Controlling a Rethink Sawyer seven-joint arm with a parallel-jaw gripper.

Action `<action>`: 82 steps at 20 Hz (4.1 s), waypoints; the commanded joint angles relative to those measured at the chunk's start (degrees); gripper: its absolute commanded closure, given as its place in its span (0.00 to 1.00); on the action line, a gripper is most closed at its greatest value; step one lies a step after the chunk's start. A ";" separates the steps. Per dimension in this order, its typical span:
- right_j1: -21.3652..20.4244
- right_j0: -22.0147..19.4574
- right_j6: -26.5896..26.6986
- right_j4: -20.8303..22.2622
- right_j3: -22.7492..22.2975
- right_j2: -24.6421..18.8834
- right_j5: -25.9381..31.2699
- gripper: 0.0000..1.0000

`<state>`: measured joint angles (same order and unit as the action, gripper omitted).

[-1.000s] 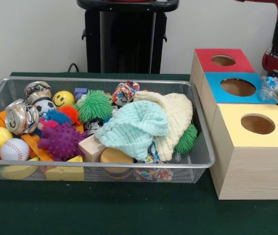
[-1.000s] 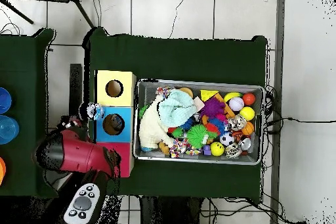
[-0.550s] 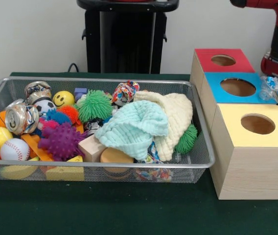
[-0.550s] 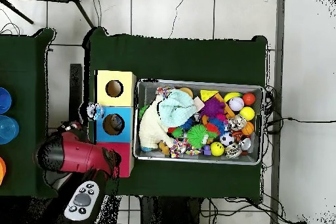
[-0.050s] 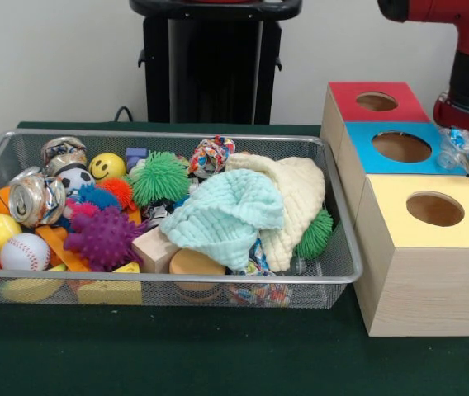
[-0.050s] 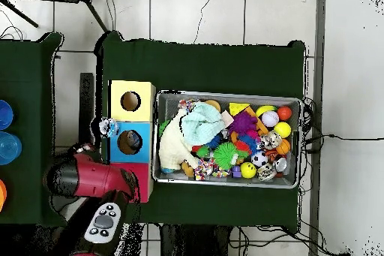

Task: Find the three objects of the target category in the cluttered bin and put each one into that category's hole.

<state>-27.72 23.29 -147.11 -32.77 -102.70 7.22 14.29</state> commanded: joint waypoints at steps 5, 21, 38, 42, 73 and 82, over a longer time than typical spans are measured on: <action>-11.24 -5.39 -2.94 5.25 -8.70 -1.55 5.94 1.00; -13.77 -0.76 -9.37 7.51 0.24 6.59 22.59 1.00; -13.67 -11.27 4.19 11.48 -9.63 0.32 4.28 1.00; -12.53 -18.99 9.01 19.30 -11.85 -3.51 -2.70 1.00; -4.45 -35.88 4.07 53.21 -3.89 -10.83 -8.29 1.00; -2.92 -34.51 1.30 52.37 -0.60 -10.81 -7.36 1.00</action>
<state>-33.15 -11.08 -147.11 17.38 -108.63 1.37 8.48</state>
